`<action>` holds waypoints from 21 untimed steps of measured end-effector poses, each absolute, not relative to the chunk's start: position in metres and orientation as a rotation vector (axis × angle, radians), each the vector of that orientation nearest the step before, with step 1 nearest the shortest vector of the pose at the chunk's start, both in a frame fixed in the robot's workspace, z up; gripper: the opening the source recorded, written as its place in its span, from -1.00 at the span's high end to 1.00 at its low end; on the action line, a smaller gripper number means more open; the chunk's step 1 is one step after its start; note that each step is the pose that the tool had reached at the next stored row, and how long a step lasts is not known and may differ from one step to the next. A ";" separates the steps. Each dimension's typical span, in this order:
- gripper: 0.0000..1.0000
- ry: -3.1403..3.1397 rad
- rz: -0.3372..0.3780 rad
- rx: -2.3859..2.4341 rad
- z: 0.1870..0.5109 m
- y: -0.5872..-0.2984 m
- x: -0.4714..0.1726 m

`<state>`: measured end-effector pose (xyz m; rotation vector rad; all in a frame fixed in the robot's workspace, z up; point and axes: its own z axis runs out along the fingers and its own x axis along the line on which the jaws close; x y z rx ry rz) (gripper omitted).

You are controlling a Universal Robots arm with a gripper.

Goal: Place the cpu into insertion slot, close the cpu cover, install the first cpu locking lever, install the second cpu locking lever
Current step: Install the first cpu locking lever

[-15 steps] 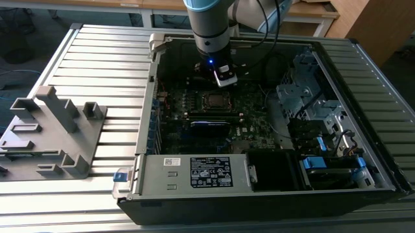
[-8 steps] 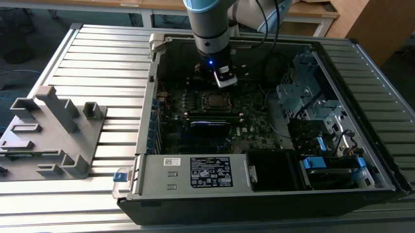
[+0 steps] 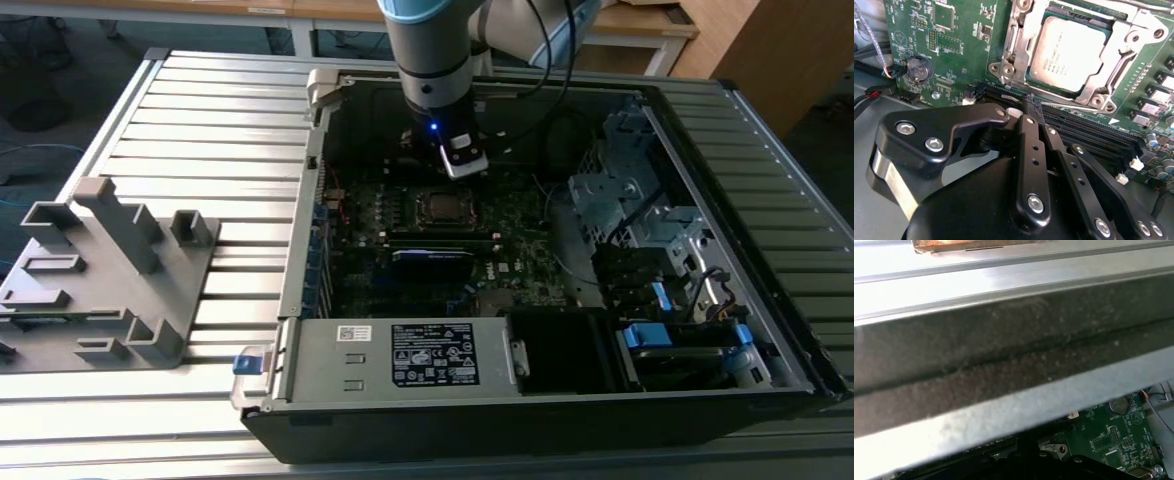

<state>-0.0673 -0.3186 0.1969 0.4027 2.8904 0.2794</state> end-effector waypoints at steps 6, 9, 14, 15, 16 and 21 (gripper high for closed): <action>0.79 2.889 0.279 0.409 0.199 -0.318 -0.067; 0.79 2.887 0.280 0.418 0.199 -0.318 -0.067; 0.79 2.879 0.296 0.458 0.199 -0.318 -0.068; 0.79 2.878 0.297 0.462 0.199 -0.318 -0.068; 0.79 2.877 0.298 0.466 0.199 -0.318 -0.068; 0.79 2.874 0.301 0.480 0.198 -0.318 -0.071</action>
